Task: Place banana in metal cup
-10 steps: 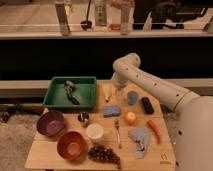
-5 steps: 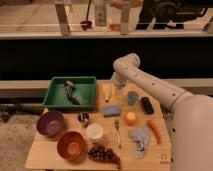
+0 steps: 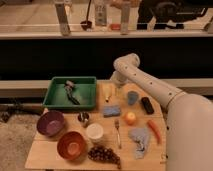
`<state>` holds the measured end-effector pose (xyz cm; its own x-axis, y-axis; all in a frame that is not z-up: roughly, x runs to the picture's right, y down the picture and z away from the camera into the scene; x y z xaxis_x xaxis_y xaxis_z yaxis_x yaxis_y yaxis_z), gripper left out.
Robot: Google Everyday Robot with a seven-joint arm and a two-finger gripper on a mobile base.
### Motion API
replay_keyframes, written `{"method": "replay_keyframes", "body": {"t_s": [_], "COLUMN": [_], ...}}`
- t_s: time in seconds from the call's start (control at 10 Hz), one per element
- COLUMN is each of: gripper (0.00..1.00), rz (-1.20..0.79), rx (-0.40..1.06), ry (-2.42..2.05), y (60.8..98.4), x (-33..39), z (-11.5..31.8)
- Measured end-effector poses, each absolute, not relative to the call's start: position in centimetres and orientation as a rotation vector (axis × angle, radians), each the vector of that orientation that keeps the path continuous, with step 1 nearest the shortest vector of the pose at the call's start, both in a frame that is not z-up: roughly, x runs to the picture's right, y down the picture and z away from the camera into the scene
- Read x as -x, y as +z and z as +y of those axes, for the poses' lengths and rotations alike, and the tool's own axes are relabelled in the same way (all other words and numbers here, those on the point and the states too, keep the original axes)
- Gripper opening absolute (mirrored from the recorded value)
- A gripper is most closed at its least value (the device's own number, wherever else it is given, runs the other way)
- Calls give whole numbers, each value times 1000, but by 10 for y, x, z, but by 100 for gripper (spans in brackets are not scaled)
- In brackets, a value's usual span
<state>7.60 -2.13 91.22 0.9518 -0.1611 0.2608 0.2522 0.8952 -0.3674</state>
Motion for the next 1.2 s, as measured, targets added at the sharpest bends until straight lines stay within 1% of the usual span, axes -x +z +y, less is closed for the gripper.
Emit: {"method": "replay_keyframes", "body": {"t_s": [1.2], "gripper": [80], "rz": [-283], "rx": [417], "ry": [-110], "y": [948], "x": [-71], "z": [-29]}}
